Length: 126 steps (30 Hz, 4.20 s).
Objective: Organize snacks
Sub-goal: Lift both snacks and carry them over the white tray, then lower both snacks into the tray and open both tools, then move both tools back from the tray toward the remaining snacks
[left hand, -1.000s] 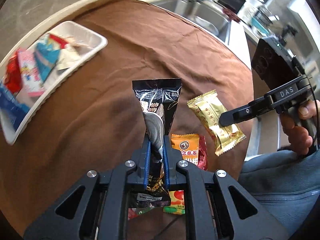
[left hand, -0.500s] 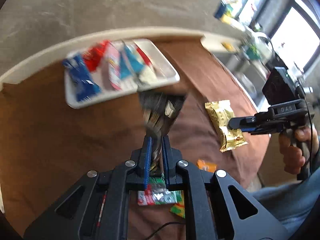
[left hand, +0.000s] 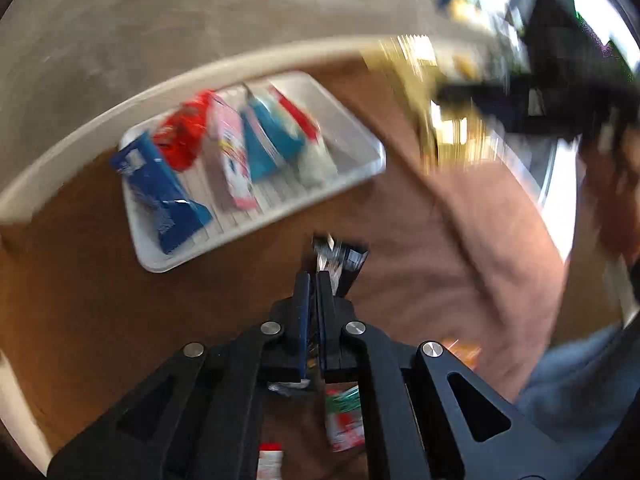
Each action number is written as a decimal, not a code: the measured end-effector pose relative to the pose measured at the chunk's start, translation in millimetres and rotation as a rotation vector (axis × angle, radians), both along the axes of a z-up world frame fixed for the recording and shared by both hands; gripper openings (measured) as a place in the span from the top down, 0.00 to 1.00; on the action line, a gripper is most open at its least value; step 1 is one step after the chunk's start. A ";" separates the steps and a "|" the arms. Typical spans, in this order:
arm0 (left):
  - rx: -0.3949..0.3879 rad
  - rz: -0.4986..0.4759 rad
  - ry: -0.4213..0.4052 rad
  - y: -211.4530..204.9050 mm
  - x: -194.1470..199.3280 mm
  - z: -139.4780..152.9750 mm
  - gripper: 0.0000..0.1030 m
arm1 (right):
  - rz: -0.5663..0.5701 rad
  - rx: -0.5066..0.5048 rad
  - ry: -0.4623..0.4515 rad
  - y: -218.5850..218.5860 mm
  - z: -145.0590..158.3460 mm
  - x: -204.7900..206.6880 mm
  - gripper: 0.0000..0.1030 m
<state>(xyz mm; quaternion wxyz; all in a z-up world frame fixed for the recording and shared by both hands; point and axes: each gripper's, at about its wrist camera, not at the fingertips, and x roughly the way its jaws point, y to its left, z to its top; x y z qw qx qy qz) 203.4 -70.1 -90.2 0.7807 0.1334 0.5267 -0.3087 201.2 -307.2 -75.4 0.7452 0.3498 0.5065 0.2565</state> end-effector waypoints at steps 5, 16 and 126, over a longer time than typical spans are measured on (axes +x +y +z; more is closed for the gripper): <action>0.180 -0.118 0.028 -19.7 -4.8 -41.2 0.97 | -0.020 0.014 0.065 -7.3 -22.6 -11.0 0.83; 0.102 -0.047 0.027 -4.8 -1.5 -36.3 0.08 | -0.065 0.045 0.133 -22.3 -50.6 -40.7 0.83; -0.195 0.500 -0.252 44.4 86.5 15.7 0.00 | 0.020 -0.294 -0.022 31.0 -28.2 80.4 0.29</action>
